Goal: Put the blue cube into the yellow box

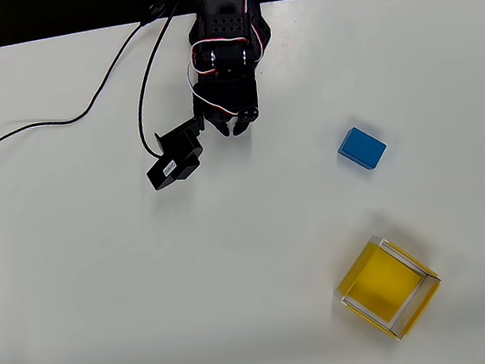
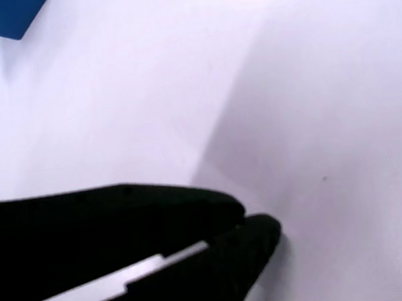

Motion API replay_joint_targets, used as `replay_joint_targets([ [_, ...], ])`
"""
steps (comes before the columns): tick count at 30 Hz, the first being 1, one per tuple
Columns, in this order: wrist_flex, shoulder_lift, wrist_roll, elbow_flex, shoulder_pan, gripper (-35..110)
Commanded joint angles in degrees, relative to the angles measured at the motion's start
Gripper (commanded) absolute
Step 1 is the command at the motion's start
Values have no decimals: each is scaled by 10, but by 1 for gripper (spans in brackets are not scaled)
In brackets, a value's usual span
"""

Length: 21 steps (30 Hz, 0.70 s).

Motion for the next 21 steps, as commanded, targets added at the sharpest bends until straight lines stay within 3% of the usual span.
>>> replay_joint_targets([
  [1,9,17,-1,15,9,0],
  [14,11,9,-43,6,4,1],
  [21,25,-134,-24,-213,-58,18],
])
